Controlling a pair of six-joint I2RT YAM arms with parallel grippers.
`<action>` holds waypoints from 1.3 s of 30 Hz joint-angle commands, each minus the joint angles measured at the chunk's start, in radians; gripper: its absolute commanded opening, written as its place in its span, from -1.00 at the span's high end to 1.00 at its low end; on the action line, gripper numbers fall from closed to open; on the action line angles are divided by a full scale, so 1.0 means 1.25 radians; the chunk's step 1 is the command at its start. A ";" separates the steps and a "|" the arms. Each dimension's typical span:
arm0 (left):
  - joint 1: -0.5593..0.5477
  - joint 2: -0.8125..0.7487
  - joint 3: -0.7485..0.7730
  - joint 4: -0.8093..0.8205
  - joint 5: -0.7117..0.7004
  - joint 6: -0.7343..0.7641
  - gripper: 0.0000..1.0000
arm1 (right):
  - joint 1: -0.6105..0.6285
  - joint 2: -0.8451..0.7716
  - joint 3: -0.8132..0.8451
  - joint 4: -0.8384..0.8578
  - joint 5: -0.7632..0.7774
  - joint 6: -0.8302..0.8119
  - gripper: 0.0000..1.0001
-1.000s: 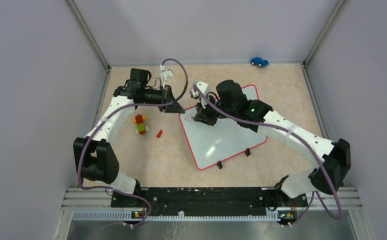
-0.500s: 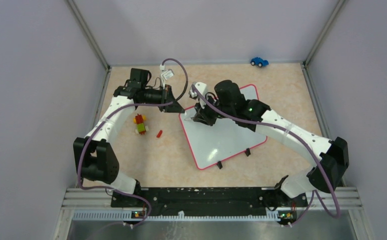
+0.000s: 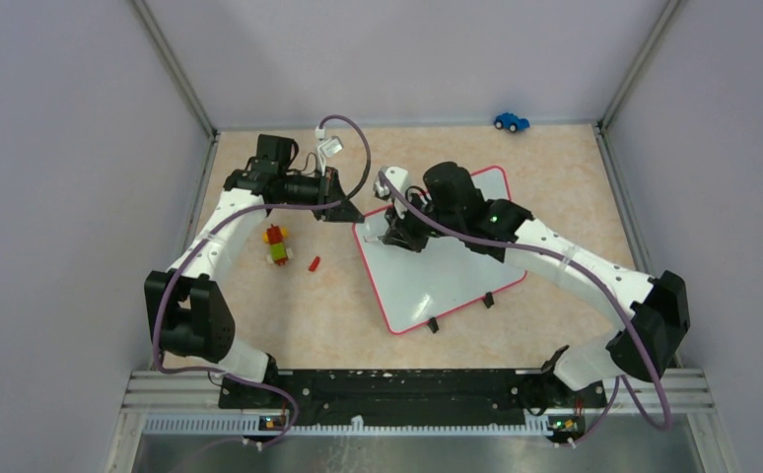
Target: Write a sentence on the whiteboard
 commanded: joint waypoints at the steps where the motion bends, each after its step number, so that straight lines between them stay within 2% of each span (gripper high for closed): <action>1: -0.021 -0.001 0.009 -0.006 -0.014 0.018 1.00 | 0.009 -0.032 -0.019 0.010 -0.004 -0.010 1.00; 16: -0.022 0.001 0.009 -0.008 -0.017 0.019 1.00 | 0.020 -0.049 -0.068 -0.012 -0.046 -0.008 1.00; 28: -0.026 -0.001 0.012 -0.011 -0.017 0.023 1.00 | 0.013 -0.053 0.030 -0.054 -0.051 -0.007 1.00; 39: -0.028 -0.005 0.013 -0.016 -0.021 0.026 1.00 | 0.013 -0.022 0.039 -0.029 -0.018 0.005 1.00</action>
